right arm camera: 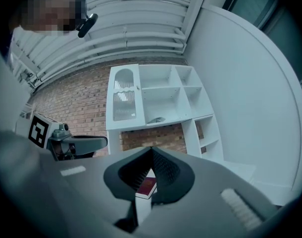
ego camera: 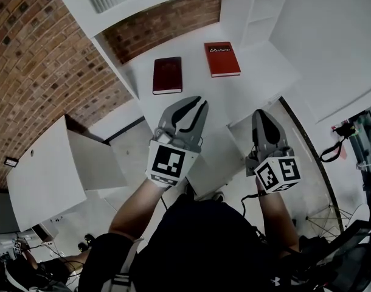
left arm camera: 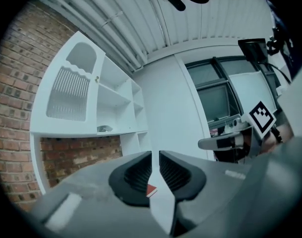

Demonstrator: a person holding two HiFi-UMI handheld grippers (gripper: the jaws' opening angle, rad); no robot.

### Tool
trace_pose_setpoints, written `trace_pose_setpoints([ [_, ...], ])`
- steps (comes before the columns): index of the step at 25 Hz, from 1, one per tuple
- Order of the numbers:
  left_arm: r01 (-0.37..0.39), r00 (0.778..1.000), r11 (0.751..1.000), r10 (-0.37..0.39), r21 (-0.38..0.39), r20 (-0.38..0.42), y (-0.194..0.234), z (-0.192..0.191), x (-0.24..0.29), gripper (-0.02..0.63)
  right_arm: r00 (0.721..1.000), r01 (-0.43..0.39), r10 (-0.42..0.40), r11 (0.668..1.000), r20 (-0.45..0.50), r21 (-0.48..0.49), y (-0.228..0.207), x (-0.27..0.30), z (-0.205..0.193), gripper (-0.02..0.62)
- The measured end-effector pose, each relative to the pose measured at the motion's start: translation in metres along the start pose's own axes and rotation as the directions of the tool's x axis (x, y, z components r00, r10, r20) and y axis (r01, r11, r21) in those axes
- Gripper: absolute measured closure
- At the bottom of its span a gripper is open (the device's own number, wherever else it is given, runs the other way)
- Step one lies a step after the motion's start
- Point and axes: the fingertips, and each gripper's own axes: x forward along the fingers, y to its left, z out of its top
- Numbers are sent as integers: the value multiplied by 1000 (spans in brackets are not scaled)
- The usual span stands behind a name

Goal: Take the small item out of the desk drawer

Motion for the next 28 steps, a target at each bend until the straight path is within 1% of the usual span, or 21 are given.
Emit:
trace_pose_setpoints([
  [5,-16,1000,1000,16,-20,7,-7,-1,-5,586,1000,-7,7,1000,17,-8,6,-3,3,592],
  [7,-31,999,997,31,-65,8,-8,-2,-8,603,1000,-10,10,1000,17,-12,7,-5,4,592],
  [9,-49,999,992,49,-113,4,-8,-3,-10,603,1000,-11,11,1000,20,-21,8,-6,6,592],
  [12,-44,999,996,44,-80,-4,-7,-6,-11,603,999,-12,14,999,37,-47,9,-9,11,592],
  [14,-50,999,995,49,-92,-9,-6,-7,-12,603,999,-12,16,997,49,-70,10,-11,15,592],
  [20,-67,998,993,66,-93,-13,0,-8,-15,603,998,-13,20,994,59,-113,11,-14,22,594],
  [22,-76,997,991,74,-107,-19,1,-10,-16,603,998,-11,18,993,59,-116,10,-14,22,594],
  [28,-85,996,992,83,-97,-23,5,-13,-18,603,998,8,-2,995,60,-103,0,-18,22,594],
])
